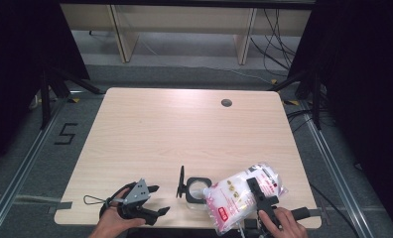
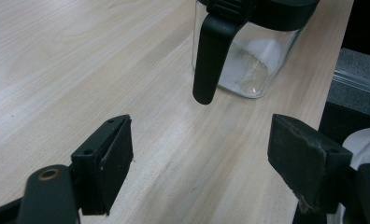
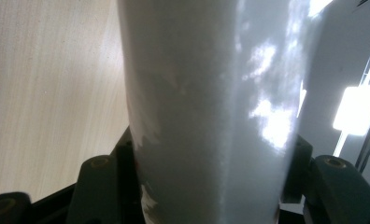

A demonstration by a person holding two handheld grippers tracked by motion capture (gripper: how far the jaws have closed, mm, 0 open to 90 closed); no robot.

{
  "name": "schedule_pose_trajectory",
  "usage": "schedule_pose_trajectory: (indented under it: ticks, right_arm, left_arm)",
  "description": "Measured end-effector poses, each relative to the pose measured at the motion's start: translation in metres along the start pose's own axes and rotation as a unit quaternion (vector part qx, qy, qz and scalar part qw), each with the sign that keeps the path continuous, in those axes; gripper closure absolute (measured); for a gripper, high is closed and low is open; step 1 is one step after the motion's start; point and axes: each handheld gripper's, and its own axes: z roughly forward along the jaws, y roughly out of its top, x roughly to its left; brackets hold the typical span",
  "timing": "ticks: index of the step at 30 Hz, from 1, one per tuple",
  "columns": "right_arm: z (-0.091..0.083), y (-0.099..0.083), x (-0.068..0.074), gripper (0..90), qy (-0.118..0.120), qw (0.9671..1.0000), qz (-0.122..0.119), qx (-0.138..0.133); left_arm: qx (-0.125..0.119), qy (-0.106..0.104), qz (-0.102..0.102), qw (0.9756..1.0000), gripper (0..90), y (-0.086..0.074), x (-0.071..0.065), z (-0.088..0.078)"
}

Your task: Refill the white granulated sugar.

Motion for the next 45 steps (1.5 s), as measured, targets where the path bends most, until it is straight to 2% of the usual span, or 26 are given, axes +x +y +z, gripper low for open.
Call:
schedule_pose_trajectory:
  ticks: [1,4,5,6,7,8,9,10,12,13,16,17,19,20,23,24,28,32,33,34,38,40,41,43,44,45]
  right_arm:
    - [0.0,0.0,0.0,43.7,0.006,1.0,0.002,0.001]
    - [-0.001,0.001,0.0,43.7,0.004,1.0,0.0,0.005]
    - [0.008,0.004,-0.016,43.7,0.004,0.992,-0.112,-0.058]
    - [0.007,0.004,-0.016,43.7,0.004,0.9923,-0.11,-0.056]
    - [0.005,0.003,-0.013,43.6,0.004,0.9955,-0.085,-0.042]
    - [-0.001,0.001,-0.002,43.6,0.004,1.0,-0.009,0.001]
    - [-0.001,0.001,-0.001,43.7,0.001,1.0,-0.006,0.0]
    - [0.007,0.005,-0.015,43.7,0.0,0.9925,-0.108,-0.056]
    - [0.006,0.005,-0.015,43.7,-0.001,0.9927,-0.107,-0.054]
    - [-0.001,0.002,-0.002,43.6,-0.004,0.9999,-0.013,-0.001]
    - [-0.001,0.002,-0.002,43.7,-0.003,0.9999,-0.013,-0.002]
    - [0.006,0.005,-0.015,43.7,0.0,0.9932,-0.104,-0.053]
    - [0.007,0.005,-0.015,43.7,0.0,0.9921,-0.111,-0.057]
    - [-0.001,0.002,-0.002,43.7,-0.003,0.9999,-0.012,-0.002]
    - [-0.002,0.002,-0.003,43.6,-0.006,0.9998,-0.017,-0.002]
    - [-0.001,0.001,0.002,43.7,-0.02,0.9998,0.002,-0.006]
    - [-0.001,0.001,-0.002,43.6,-0.02,0.9995,-0.021,-0.009]
    - [-0.002,0.001,-0.005,43.6,-0.011,0.9994,-0.034,0.001]
    - [-0.003,0.001,-0.006,43.6,-0.011,0.9992,-0.037,0.001]
    - [-0.002,0.002,-0.004,43.6,-0.013,0.9996,-0.025,-0.002]
    - [-0.003,0.001,-0.006,43.7,-0.012,0.9991,-0.04,0.001]
    - [-0.002,0.002,-0.004,43.7,-0.014,0.9995,-0.03,-0.001]
    - [-0.002,0.002,-0.004,43.7,-0.014,0.9995,-0.028,-0.002]
    - [-0.002,0.002,-0.004,43.7,-0.013,0.9995,-0.027,-0.002]
    - [-0.002,0.002,-0.005,43.7,-0.013,0.9995,-0.03,-0.002]
    - [-0.002,0.002,-0.005,43.7,-0.014,0.9995,-0.029,-0.002]
  left_arm:
    - [0.0,0.002,-0.01,0.9999,22.0,0.0,-0.001,0.0]
    - [0.002,0.002,-0.002,1.0,22.0,0.0,0.0,0.0]
    - [0.004,0.001,0.005,1.0,22.0,0.0,0.001,0.0]
    - [-0.001,-0.001,0.002,1.0,22.0,0.0,0.0,0.0]
    - [0.001,0.001,-0.007,1.0,22.0,0.0,-0.001,0.0]
    - [0.009,0.003,0.004,0.9999,22.0,0.0,0.001,-0.001]
    - [0.01,0.004,0.001,0.9999,22.0,0.0,0.0,-0.001]
    - [0.008,0.003,0.001,1.0,22.0,0.0,0.001,-0.001]
    - [0.0,-0.001,-0.009,1.0,22.0,0.0,-0.001,0.0]
    - [0.004,0.002,-0.005,1.0,22.0,0.0,0.0,0.0]
    - [0.003,0.002,-0.009,1.0,22.0,0.0,-0.001,-0.001]
    - [0.004,0.002,-0.006,1.0,22.0,0.0,-0.001,-0.001]
    - [0.008,0.002,0.0,1.0,22.0,0.0,0.0,-0.001]
    - [0.005,0.003,-0.004,1.0,22.0,0.0,0.0,-0.001]
    - [0.004,0.002,-0.004,1.0,22.0,0.0,0.0,-0.001]
    - [0.004,0.002,-0.004,1.0,22.0,0.0,0.0,-0.001]
    - [0.011,0.005,0.003,0.9999,22.0,0.0,0.001,-0.001]
    - [-0.001,-0.001,-0.01,0.9999,22.0,0.0,-0.001,0.0]
    - [0.011,0.005,0.003,0.9999,22.0,0.0,0.001,-0.001]
    - [0.01,0.004,0.002,0.9999,22.0,0.0,0.0,-0.001]
    - [0.009,0.003,0.002,1.0,22.0,0.0,0.001,-0.001]
    - [0.008,0.003,0.002,1.0,22.0,0.0,0.001,-0.001]
    - [-0.001,0.001,-0.01,0.9999,22.0,0.0,-0.001,0.0]
    - [0.006,0.001,0.016,0.9999,22.0,0.0,0.002,-0.001]
    - [-0.003,0.001,-0.01,0.9999,22.0,-0.001,-0.001,0.0]
    - [-0.002,0.002,-0.007,1.0,22.0,0.0,-0.001,0.0]
